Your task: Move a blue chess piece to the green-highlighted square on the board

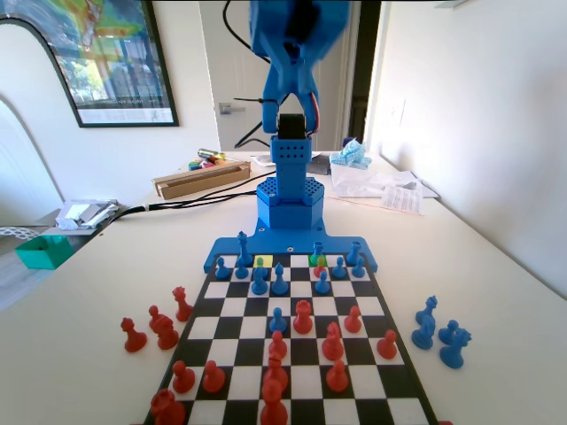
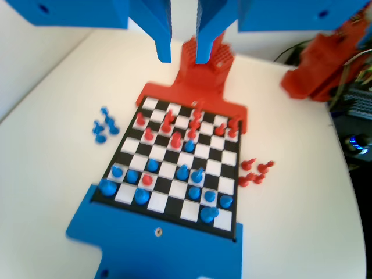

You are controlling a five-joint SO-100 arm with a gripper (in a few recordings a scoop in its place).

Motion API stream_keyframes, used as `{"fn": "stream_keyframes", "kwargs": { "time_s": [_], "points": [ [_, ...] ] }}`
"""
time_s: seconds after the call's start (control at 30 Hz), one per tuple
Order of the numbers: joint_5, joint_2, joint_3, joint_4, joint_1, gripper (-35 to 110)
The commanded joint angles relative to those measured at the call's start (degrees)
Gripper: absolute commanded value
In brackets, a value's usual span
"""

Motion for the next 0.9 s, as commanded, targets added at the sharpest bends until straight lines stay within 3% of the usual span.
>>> {"fn": "stream_keyframes", "kwargs": {
  "time_s": [0.0, 0.27, 0.87],
  "points": [
    [0.18, 9.23, -0.35, 0.09, 2.46, 5],
    [2.37, 24.79, 12.3, -4.22, 1.41, 2],
    [6.24, 39.11, 25.84, -7.03, -1.05, 1]
  ]
}}
